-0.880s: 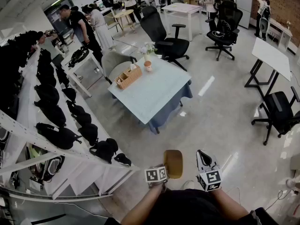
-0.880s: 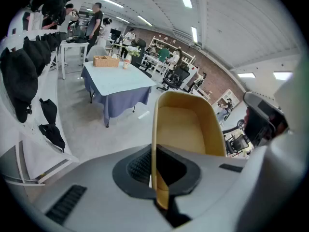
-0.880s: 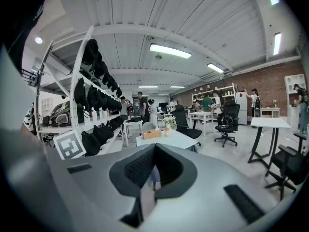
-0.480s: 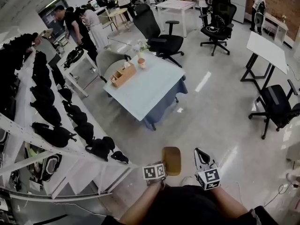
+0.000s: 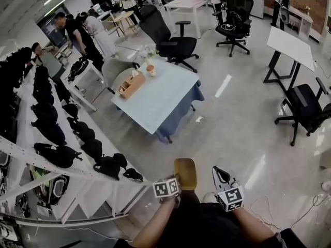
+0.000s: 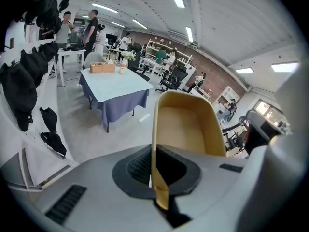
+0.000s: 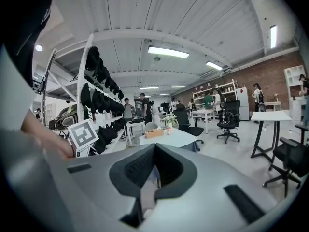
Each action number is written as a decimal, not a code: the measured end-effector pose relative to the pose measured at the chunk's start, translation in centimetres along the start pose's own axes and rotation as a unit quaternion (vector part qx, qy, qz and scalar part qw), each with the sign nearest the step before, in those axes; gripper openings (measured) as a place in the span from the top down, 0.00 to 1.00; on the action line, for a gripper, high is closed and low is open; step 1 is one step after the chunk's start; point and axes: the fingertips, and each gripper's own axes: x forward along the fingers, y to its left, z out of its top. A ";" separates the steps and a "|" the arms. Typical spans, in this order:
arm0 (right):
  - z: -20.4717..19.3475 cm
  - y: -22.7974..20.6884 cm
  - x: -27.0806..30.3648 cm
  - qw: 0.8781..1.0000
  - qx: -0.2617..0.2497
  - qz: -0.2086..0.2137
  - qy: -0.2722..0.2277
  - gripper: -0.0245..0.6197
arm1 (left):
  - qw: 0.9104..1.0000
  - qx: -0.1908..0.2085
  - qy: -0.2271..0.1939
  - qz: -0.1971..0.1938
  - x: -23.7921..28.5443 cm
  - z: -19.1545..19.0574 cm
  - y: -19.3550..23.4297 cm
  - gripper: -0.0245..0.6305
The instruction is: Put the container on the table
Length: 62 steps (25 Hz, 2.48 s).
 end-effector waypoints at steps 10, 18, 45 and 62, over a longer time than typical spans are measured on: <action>1.1 -4.9 3.7 0.999 0.010 -0.032 0.004 0.96 | 1.000 0.001 0.023 -0.009 5.0 3.6 -0.2 0.95; 3.0 -9.9 11.5 0.999 -0.008 -0.032 0.039 0.96 | 1.000 -0.013 0.014 -0.014 10.3 11.8 0.9 0.95; 13.9 -21.3 36.3 0.994 -0.034 -0.085 0.054 0.96 | 0.998 -0.036 0.033 -0.043 23.9 36.1 9.1 0.95; 14.7 -22.9 46.1 0.995 -0.026 -0.044 0.080 0.96 | 0.994 -0.107 0.025 0.006 26.0 38.7 16.5 0.95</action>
